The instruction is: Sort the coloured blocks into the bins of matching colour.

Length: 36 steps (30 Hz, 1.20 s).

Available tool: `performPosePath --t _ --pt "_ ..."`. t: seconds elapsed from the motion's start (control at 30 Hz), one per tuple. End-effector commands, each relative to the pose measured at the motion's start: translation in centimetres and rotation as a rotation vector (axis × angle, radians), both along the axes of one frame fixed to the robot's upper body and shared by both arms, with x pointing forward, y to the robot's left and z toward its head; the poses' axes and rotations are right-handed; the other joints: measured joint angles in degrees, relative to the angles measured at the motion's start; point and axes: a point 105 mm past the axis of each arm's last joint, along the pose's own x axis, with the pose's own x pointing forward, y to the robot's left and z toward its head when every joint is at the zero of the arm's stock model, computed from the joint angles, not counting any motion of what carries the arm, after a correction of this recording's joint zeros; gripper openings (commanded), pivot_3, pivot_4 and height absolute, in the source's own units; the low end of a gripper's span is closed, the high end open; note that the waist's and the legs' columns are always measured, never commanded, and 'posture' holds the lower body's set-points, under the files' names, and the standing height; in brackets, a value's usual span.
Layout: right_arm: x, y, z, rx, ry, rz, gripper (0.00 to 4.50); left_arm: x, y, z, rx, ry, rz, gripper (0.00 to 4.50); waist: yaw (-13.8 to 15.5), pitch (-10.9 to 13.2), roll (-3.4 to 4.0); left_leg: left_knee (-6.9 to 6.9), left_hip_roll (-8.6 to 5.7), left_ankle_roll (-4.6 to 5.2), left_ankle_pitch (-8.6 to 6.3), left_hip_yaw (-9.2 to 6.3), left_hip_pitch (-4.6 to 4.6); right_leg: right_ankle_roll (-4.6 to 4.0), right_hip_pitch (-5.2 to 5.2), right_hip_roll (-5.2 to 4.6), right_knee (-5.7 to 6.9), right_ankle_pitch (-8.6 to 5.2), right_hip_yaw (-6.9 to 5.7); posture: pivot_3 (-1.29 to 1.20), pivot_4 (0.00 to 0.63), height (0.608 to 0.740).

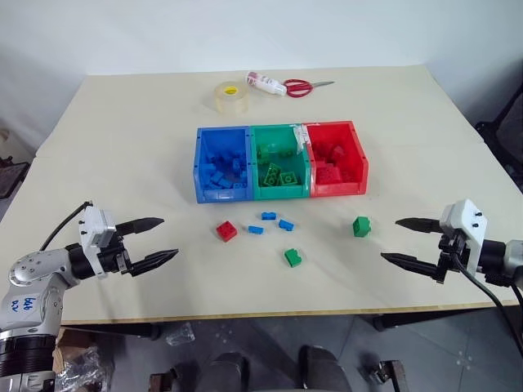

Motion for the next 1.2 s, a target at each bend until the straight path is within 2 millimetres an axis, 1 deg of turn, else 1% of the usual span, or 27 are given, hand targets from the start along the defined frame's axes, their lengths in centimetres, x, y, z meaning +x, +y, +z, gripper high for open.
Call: performPosePath --t 0.03,0.13,0.3,0.4,0.5,0.63,0.77,0.9,1.0,1.2 --pt "0.2 -0.2 1.5 -0.017 -0.068 0.004 4.50 -0.2 -0.3 0.7 -0.003 -0.035 -0.026 4.49 0.06 0.00 0.00 0.00 0.00 0.00 0.00 0.00 0.00 0.00 0.00 0.00 -0.01 0.00 0.00 0.00 0.150 0.740" --pt "0.4 -0.2 1.6 -0.021 -0.077 -0.004 4.50 0.4 -0.1 0.7 -0.002 -0.038 0.017 4.49 0.09 0.00 0.00 0.01 -0.01 0.00 0.00 0.00 0.00 0.00 0.00 -0.01 -0.02 0.00 0.00 0.00 0.150 0.740" --pt "0.3 -0.6 1.6 -0.027 -0.067 -0.027 4.50 0.4 -0.5 0.3 0.008 -0.007 -0.003 4.49 0.05 0.00 0.00 0.01 0.00 0.00 0.00 0.00 0.00 0.00 0.00 0.00 0.02 0.00 0.00 0.00 0.150 0.740" --pt "-0.5 -1.5 1.5 -0.043 -0.033 -0.044 4.50 0.2 -0.7 -0.1 0.022 0.018 -0.025 4.49 0.33 0.00 -0.01 0.01 -0.01 0.00 0.00 0.00 0.00 0.00 0.00 0.00 0.02 0.00 -0.01 0.00 0.150 0.740" --pt "-1.8 -3.5 1.3 -0.077 0.004 -0.095 4.50 -0.1 -0.6 -0.4 0.030 0.029 -0.046 4.49 0.87 0.01 -0.01 0.01 -0.03 0.01 0.00 0.00 -0.01 0.00 0.02 -0.01 0.00 0.00 0.00 0.00 0.150 0.740" --pt "-3.4 -5.3 1.6 -0.108 0.029 -0.146 4.50 0.0 -0.3 -0.5 0.031 0.037 -0.041 4.49 1.18 0.01 -0.01 0.03 -0.01 0.01 -0.01 0.01 0.02 0.00 0.06 0.00 -0.15 0.00 0.00 0.00 0.150 0.740" --pt "-3.6 -5.2 1.8 -0.121 0.029 -0.154 4.50 0.2 -0.3 -0.5 0.030 0.036 -0.041 4.49 1.16 0.01 -0.01 0.03 0.00 0.01 -0.01 0.01 0.09 0.00 0.13 0.00 -0.19 0.00 0.00 0.00 0.150 0.740" --pt "-2.5 -3.3 1.7 -0.129 0.034 -0.083 4.50 0.3 -0.5 -0.3 0.022 0.021 -0.047 4.49 0.99 0.01 -0.01 0.02 0.04 0.00 -0.01 0.01 0.09 0.00 0.12 0.02 -0.17 0.00 0.00 0.00 0.150 0.740" --pt "-1.2 -1.9 1.7 -0.124 0.030 -0.027 4.50 0.2 -0.7 -0.1 0.020 0.015 -0.050 4.49 0.87 0.01 -0.01 0.03 0.06 -0.01 -0.02 0.02 0.10 0.00 0.12 0.03 -0.17 0.00 0.00 0.00 0.150 0.740" --pt "3.2 0.5 0.7 -0.131 0.048 0.073 4.50 -0.7 -1.2 -0.1 0.007 0.007 -0.059 4.49 0.42 0.04 -0.04 0.03 0.05 -0.02 -0.02 0.00 0.07 0.00 0.12 0.01 -0.19 0.00 -0.03 0.00 0.150 0.740"
